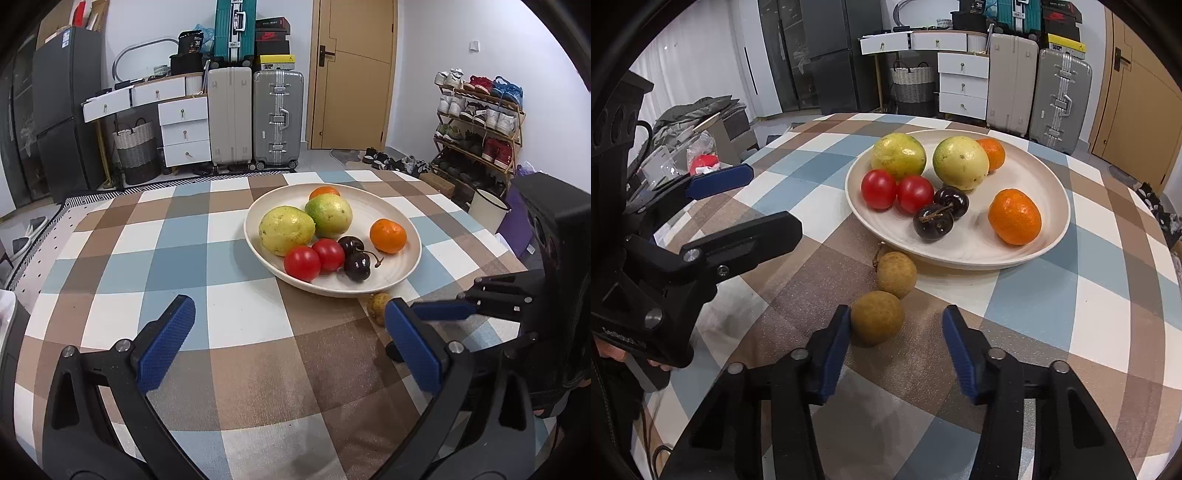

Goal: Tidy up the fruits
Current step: 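Move both tools back toward the two brown kiwis, then grasp a brown kiwi with the right tool while the left tool grasps the other kiwi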

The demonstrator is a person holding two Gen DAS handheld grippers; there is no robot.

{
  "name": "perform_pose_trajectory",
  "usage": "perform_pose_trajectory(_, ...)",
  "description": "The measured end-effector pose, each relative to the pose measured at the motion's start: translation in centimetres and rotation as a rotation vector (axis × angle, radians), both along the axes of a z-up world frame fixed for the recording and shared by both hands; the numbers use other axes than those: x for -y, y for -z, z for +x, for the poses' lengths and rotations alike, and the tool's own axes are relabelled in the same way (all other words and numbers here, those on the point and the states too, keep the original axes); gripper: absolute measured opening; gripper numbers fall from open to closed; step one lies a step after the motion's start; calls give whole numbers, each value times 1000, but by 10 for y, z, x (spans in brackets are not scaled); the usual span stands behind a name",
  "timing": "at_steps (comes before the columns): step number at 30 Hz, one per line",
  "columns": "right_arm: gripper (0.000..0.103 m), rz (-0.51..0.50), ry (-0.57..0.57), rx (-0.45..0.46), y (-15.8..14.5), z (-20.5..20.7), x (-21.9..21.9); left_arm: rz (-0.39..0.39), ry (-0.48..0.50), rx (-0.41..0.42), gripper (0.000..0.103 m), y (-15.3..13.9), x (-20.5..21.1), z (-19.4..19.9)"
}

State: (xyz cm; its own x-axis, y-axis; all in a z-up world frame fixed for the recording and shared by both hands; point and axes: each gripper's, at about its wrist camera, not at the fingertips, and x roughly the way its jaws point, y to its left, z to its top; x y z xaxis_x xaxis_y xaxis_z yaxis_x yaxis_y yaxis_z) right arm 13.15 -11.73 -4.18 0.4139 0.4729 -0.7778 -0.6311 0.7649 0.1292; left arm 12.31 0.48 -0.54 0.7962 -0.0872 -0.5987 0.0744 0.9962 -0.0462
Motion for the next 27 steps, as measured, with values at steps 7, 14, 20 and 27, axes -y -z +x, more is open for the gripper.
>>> perform_pose_trajectory(7,29,13,-7,4,-1,-1,1,-2,-5,-8,102,1,-2,2)
perform_pose_trajectory(14,29,86,12,43,-18,-2,17,-7,-13,-19,102,3,-3,5)
perform_pose_trajectory(20,29,121,101,66,-29,7,44,-27,21,-41,102,7,2,5)
perform_pose_trajectory(27,29,118,176,77,-30,17,62,-15,33,-107,102,17,20,13)
